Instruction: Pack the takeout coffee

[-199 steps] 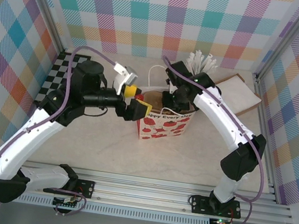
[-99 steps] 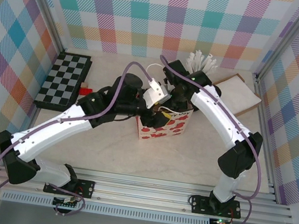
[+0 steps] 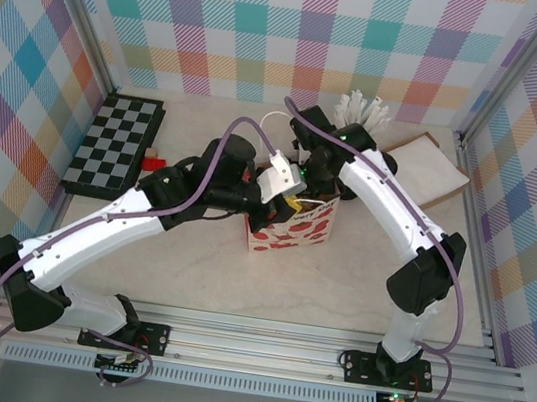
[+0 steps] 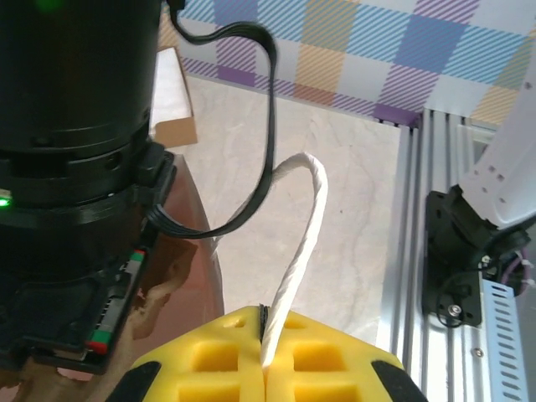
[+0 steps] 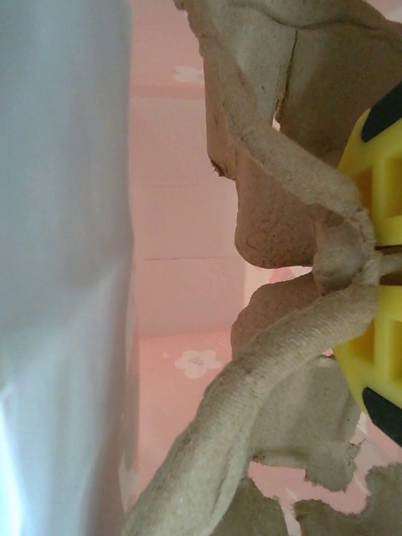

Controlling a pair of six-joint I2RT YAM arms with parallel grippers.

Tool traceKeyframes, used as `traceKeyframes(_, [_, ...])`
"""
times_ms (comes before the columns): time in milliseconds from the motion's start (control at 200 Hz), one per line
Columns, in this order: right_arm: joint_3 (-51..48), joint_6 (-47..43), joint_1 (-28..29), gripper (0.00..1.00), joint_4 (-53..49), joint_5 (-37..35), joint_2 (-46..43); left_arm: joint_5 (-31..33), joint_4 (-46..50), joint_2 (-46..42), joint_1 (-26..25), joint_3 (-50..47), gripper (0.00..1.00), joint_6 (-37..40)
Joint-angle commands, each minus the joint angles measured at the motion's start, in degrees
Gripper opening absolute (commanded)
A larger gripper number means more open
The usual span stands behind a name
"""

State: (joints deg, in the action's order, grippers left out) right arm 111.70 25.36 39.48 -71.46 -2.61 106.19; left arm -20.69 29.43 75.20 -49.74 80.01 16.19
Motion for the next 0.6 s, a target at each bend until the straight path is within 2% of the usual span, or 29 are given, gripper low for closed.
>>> traceKeyframes(0, [-1.3,1.3,0.3,0.07,-2.2,-2.3,2.1,-5.4,0.2,-1.7,-0.3,1.0,0.05,1.3])
traceKeyframes(205, [-1.1,0.8,0.4,0.06,-3.3,-2.7,4.3,-7.3,-0.3,0.2,-0.3,2.4,0.06,0.8])
traceKeyframes(380, [-2.2,1.9,1.1,0.06,-2.7,-2.5,4.3,-5.2,-1.0,2.5,-0.3,3.9,0.11,-1.5])
traceKeyframes(480, [-3.0,1.7,1.6,0.06,-1.1,-0.5,2.6,-2.2,0.1,3.1,-0.3,4.7,0.25,-2.7])
traceKeyframes(595, [-3.8,1.6,1.7,0.06,-0.7,0.3,0.0,6.0,0.2,0.2,0.9,3.3,0.54,-6.5])
